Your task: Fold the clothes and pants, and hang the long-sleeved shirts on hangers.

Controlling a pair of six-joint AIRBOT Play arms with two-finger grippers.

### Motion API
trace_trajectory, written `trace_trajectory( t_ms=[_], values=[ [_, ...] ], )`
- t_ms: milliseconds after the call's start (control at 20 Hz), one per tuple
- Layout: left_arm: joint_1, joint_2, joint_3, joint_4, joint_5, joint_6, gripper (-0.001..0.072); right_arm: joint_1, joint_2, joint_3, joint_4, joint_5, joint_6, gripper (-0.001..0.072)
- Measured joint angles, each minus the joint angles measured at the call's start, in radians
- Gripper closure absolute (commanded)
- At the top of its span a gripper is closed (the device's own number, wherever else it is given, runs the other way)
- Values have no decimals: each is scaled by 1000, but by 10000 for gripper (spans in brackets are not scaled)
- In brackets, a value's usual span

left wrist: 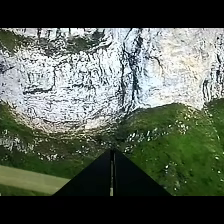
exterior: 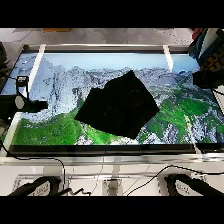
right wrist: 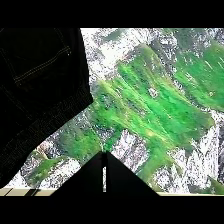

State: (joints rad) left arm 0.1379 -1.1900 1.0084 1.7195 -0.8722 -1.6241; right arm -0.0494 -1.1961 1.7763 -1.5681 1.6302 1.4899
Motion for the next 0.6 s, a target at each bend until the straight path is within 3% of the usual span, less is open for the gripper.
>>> trace_trajectory(
  t_ms=[600],
  values=[
    [0, -12, -3, 0, 1, 0, 690, 0, -1, 0, 0, -1, 0, 680]
  ],
)
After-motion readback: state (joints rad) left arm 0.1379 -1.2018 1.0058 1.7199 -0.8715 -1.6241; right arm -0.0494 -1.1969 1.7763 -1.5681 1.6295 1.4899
